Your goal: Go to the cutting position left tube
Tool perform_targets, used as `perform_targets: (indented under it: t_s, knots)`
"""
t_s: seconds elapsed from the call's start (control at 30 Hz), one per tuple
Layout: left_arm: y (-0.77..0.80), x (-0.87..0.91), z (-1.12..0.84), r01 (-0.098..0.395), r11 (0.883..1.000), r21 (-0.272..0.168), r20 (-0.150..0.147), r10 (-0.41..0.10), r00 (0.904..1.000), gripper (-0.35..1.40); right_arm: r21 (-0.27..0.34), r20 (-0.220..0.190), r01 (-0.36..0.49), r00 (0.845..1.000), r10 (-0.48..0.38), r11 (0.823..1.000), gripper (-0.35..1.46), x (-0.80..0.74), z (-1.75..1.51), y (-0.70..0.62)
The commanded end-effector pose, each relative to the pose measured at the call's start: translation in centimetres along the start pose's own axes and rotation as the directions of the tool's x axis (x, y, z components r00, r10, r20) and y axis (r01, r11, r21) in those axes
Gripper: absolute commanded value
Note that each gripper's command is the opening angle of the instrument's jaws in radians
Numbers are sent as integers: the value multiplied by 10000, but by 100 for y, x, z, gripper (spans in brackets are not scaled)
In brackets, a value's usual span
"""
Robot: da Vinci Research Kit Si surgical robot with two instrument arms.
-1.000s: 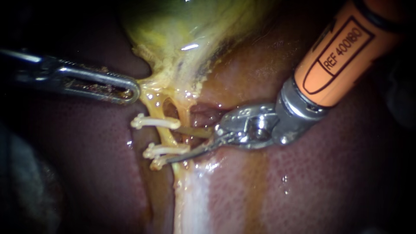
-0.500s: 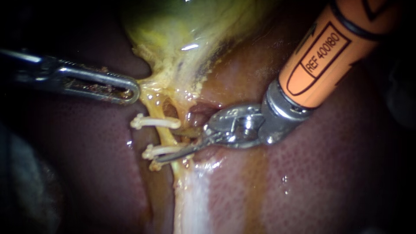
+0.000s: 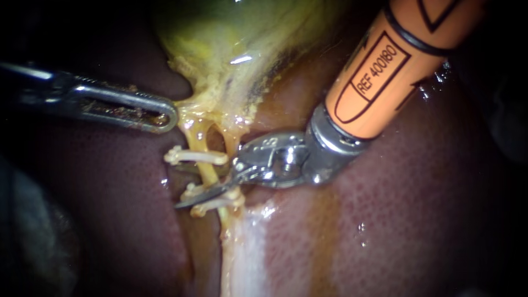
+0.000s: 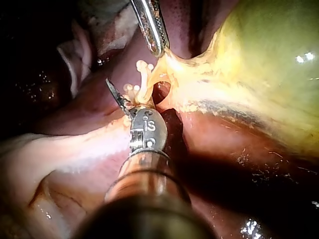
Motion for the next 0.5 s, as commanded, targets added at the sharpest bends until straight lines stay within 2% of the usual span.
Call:
perform_targets:
  t_s: [0.03,0.23,0.5]
  knots:
    - [0,0,0,1,10000,0,1,-1,10000,-35,35,-37,-11,10000,11,10000,140,1,1,0]
    - [0,0,0,1,10000,0,1,-1,10000,-35,228,-458,-347,9983,357,9991,140,7,10,3]
    - [0,0,0,0,10000,-1,2,0,10000,-35,448,-629,-447,9969,474,9980,140,11,16,-3]
